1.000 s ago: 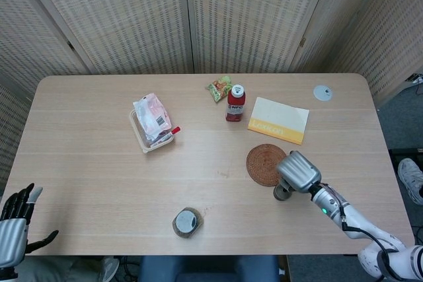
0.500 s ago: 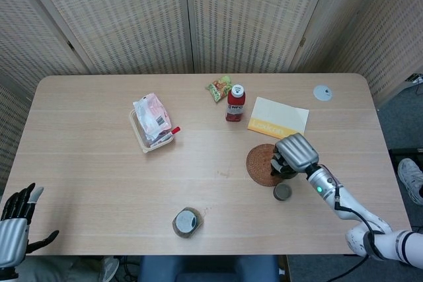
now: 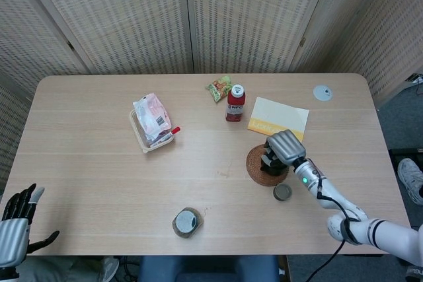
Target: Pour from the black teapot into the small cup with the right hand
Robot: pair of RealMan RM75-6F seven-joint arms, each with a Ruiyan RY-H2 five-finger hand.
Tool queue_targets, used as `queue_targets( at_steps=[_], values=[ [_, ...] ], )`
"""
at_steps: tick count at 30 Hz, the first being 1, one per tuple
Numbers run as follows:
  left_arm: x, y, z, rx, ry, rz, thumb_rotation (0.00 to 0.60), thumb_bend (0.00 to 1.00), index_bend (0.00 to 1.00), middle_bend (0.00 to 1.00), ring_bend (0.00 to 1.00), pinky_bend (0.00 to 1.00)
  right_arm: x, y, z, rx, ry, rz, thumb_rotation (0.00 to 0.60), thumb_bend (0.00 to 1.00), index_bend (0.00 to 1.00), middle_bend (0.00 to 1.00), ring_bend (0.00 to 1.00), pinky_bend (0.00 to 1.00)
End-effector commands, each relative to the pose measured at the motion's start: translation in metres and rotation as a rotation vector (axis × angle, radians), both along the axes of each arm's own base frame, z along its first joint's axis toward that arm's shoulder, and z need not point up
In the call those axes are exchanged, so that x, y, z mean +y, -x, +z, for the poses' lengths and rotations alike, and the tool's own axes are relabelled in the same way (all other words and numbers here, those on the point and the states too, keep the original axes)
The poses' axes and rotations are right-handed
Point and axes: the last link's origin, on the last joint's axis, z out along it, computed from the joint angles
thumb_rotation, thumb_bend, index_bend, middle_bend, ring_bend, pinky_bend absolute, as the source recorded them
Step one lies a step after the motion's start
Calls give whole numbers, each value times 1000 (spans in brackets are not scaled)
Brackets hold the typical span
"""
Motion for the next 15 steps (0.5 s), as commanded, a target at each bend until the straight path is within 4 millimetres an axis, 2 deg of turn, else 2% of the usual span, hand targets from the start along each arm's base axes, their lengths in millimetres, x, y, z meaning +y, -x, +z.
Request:
queue_targets(
  at_steps=[1,5,11,15],
  values=[
    [0,1,0,1,0,2,600,13,0,0,0,0,-2,0,-10,-16,-14,-11,493,341,892,965,920,581],
    [-1,2,1,0,-2,5,600,13,0,0,0,0,-3,-1,-17,-17,-25,-5,493,339,892,954,918,513],
    [-1,2,0,-2,0,6,600,13,0,0,0,0,-4,-2,-20,-17,-26,5,493,339,892,953,911,319],
    [0,2,0,-2,1,5,600,13,0,0,0,0,-4,-3,-21,-5,-26,16,493,339,892,953,910,291]
  ],
)
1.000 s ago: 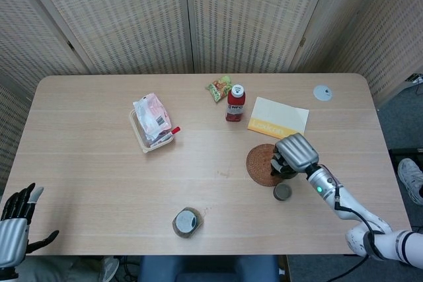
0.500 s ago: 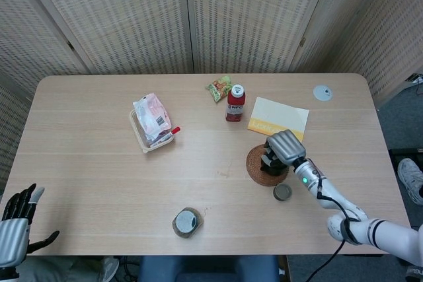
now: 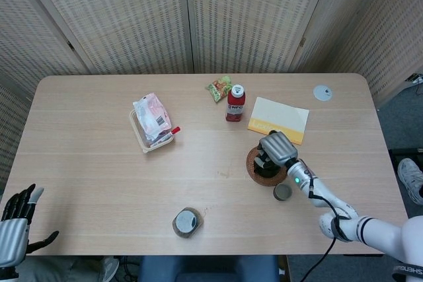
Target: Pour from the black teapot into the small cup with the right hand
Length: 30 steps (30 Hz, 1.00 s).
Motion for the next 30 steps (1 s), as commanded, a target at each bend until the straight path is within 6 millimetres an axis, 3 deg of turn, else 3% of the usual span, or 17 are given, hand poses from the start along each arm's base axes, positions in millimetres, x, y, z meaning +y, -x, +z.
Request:
queue_targets(
  at_steps=[1,4,6,9,19,23,30],
  values=[
    [0,0,0,0,0,1,600,13,0,0,0,0,0,0,0,12,2,9,493,337,892,953,909,282],
    [0,0,0,-1,-1,1,600,12,0,0,0,0,0,1,0,30,9,23,493,273,892,953,904,262],
    [0,0,0,-2,0,0,600,13,0,0,0,0,0,1,0,43,16,34,494,126,892,953,901,247],
    [0,0,-1,-3,3,-1,600,13,0,0,0,0,0,0,0,58,23,45,494,3,892,950,895,231],
    [0,1,-2,-3,6,2,600,13,0,0,0,0,1,0,-1,85,38,65,492,0,892,931,865,203],
    [0,2,-2,-2,6,5,600,13,0,0,0,0,2,0,0,93,37,69,489,0,891,884,791,188],
    [0,2,-3,-3,8,6,600,13,0,0,0,0,5,0,1,104,27,74,482,0,777,761,653,186]
  ],
)
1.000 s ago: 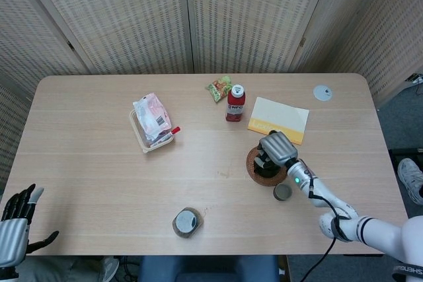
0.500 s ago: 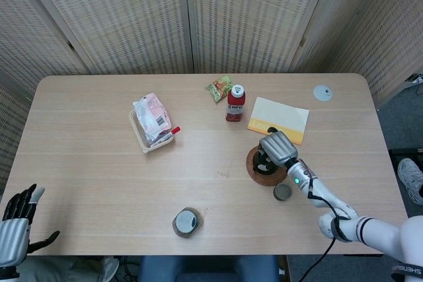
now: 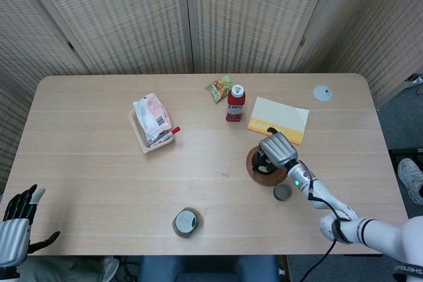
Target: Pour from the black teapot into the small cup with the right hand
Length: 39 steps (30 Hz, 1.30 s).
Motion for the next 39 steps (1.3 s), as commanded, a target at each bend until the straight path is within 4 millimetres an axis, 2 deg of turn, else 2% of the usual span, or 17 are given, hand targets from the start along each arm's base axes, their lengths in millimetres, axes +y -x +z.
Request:
queue_targets(
  at_steps=[1,4,10,13,17,20,32,36,39],
  values=[
    [0,0,0,0,1,1,600,13,0,0,0,0,1,0,0,2,-2,0,481,0,769,745,639,186],
    [0,1,0,0,0,3,600,13,0,0,0,0,2,0,1,6,-7,-1,481,0,743,686,596,187],
    [0,1,0,-2,-2,3,600,13,0,0,0,0,5,-2,1,3,-20,-4,483,0,615,545,465,186],
    [-1,1,1,-2,-4,3,600,13,0,0,0,0,7,-4,1,0,-23,3,483,0,521,468,385,164],
    [-1,1,2,-3,-6,4,600,13,0,0,0,0,9,-7,3,-2,-21,13,481,0,359,336,255,87],
    [-1,1,2,-2,-7,3,600,12,0,0,0,0,10,-7,3,4,-20,14,480,0,288,272,196,66],
    [0,1,1,-2,-3,1,600,13,0,0,0,0,10,0,6,27,-5,-1,476,0,219,226,151,53],
    [0,1,2,0,-4,0,600,13,0,0,0,0,10,-2,12,8,17,8,477,0,151,168,109,39],
    [1,0,2,0,-5,-2,600,12,0,0,0,0,11,-2,19,-2,39,22,476,0,141,153,90,37]
  ],
)
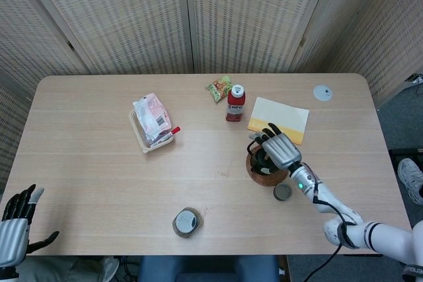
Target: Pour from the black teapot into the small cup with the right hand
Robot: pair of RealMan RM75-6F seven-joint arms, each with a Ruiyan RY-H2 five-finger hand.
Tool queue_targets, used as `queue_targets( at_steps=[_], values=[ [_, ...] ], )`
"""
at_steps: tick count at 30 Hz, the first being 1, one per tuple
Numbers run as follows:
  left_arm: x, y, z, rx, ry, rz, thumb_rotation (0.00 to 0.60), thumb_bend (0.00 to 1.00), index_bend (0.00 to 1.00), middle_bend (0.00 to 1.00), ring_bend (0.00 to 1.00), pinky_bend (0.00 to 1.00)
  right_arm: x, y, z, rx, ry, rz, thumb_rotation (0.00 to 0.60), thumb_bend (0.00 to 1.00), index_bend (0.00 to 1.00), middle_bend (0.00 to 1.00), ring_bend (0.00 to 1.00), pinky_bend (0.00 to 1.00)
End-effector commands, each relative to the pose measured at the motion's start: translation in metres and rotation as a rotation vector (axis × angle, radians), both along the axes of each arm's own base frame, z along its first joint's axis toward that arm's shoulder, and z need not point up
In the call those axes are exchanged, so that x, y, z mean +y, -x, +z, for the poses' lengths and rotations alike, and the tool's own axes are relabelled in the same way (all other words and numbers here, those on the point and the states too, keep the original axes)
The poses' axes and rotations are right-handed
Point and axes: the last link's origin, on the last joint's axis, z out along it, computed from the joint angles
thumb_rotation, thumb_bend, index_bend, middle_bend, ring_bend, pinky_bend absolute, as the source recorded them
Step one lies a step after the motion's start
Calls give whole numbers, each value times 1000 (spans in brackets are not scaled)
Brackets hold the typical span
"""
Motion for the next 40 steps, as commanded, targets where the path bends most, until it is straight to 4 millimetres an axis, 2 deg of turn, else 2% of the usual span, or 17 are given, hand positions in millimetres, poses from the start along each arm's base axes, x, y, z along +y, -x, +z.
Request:
queue_targets(
  at_steps=[1,4,11,16,26,33,40],
  values=[
    [1,0,0,1,-1,-3,600,13,0,0,0,0,2,0,8,-9,26,15,477,0,141,151,89,37],
    [1,-1,1,2,-3,-6,600,13,0,0,0,0,5,1,17,-14,64,29,485,0,141,149,88,38],
    [3,-3,4,6,-5,-15,600,13,0,0,0,0,29,13,52,-10,195,43,598,0,141,160,88,37],
    [6,-6,4,7,-1,-26,600,13,0,0,0,0,55,23,78,-10,279,28,600,0,141,186,88,37],
    [11,-11,3,8,5,-44,600,13,0,0,0,0,117,53,126,-5,415,-44,600,0,141,192,88,37],
    [13,-16,1,10,12,-56,600,13,0,0,0,0,158,76,141,-24,477,-104,600,0,141,207,88,37],
    [16,-20,-1,12,19,-67,600,13,0,0,0,0,188,91,140,-37,491,-149,600,0,141,210,88,38]
  ],
)
